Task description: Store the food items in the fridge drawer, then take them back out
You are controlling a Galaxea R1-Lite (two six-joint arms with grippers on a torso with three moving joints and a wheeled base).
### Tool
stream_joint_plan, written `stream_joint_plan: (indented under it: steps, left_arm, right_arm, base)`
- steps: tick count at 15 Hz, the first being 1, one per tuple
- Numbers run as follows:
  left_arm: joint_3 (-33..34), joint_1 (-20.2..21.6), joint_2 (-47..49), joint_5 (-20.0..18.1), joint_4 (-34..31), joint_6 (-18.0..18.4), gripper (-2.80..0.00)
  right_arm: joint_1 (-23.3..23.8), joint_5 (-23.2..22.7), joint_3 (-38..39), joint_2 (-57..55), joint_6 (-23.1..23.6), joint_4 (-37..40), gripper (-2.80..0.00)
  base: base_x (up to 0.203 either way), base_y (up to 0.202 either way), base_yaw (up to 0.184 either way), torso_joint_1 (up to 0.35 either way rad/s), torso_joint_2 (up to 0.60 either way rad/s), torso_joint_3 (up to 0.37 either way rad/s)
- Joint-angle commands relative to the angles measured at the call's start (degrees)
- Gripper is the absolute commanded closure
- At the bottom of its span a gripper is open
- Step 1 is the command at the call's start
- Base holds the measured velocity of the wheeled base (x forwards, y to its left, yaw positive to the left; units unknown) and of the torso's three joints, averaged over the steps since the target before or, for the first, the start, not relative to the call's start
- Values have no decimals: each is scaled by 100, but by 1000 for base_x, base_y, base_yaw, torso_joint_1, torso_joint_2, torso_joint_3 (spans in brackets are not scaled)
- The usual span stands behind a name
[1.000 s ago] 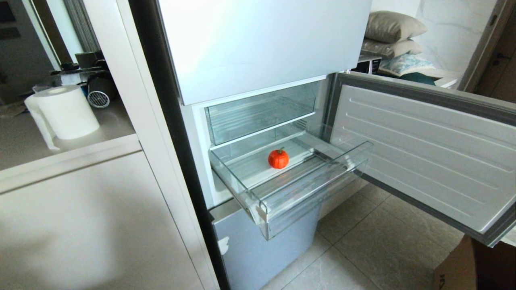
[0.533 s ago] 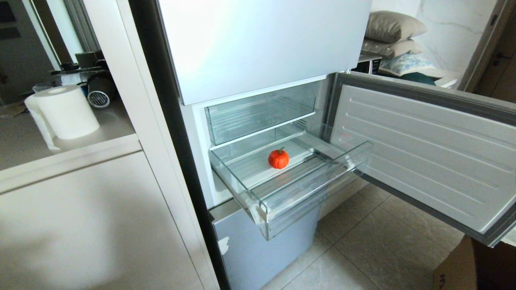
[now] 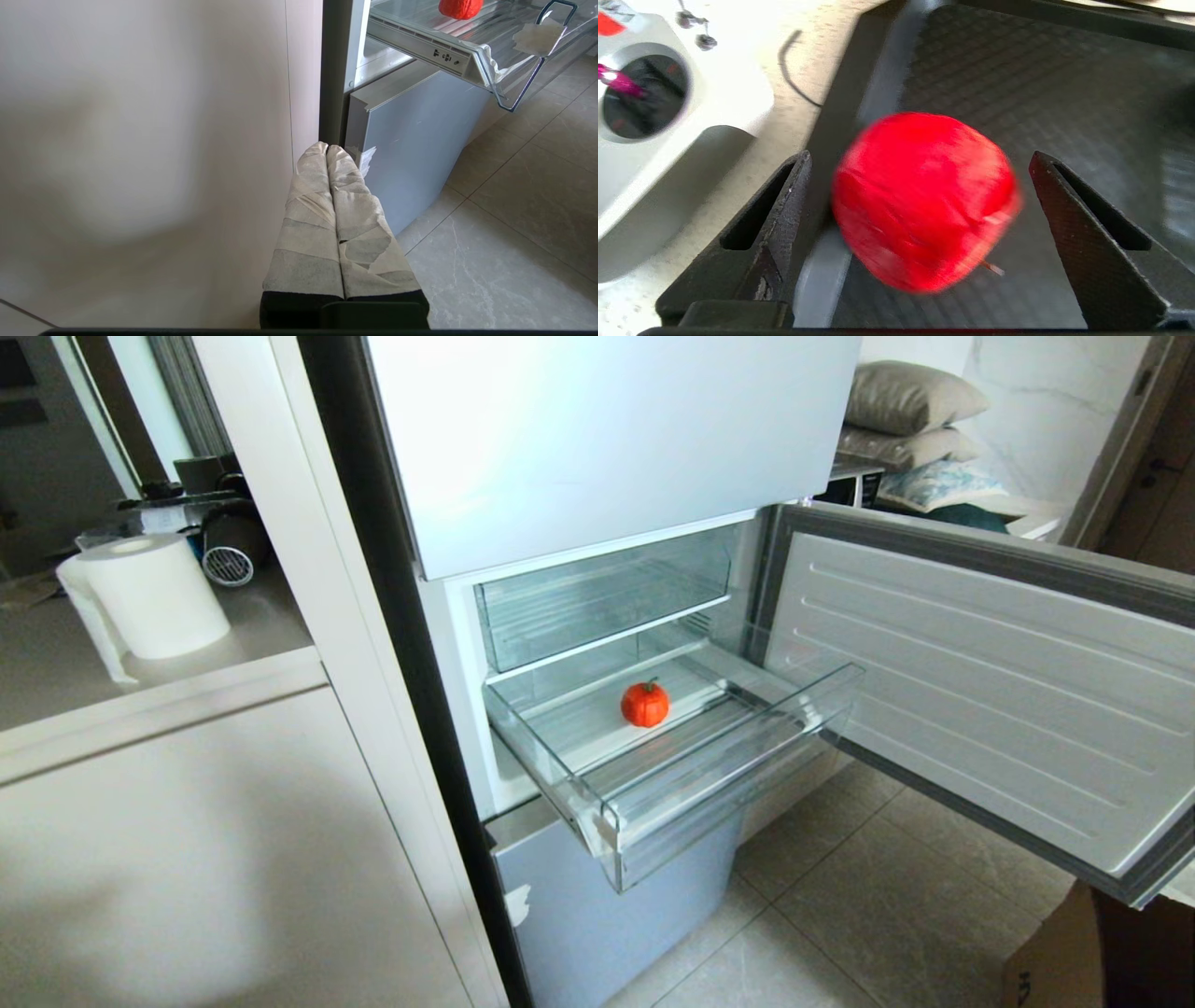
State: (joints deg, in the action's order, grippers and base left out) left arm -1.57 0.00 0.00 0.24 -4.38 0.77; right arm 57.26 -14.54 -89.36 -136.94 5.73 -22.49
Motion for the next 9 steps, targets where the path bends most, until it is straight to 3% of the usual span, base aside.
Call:
stream_joint_plan:
  steps: [1,9]
  left_arm:
    - [-1,0,0,2,-2,-4,0]
    - [-1,0,0,2,-2,2,0]
  right_arm:
    - [-78,-13,-55,-69,7,-18,-280]
    - [-128,-13,-55,-251,-2,-36,-280]
  base:
    - [0,0,0,0,0,0]
    - [0,0,0,0,0,0]
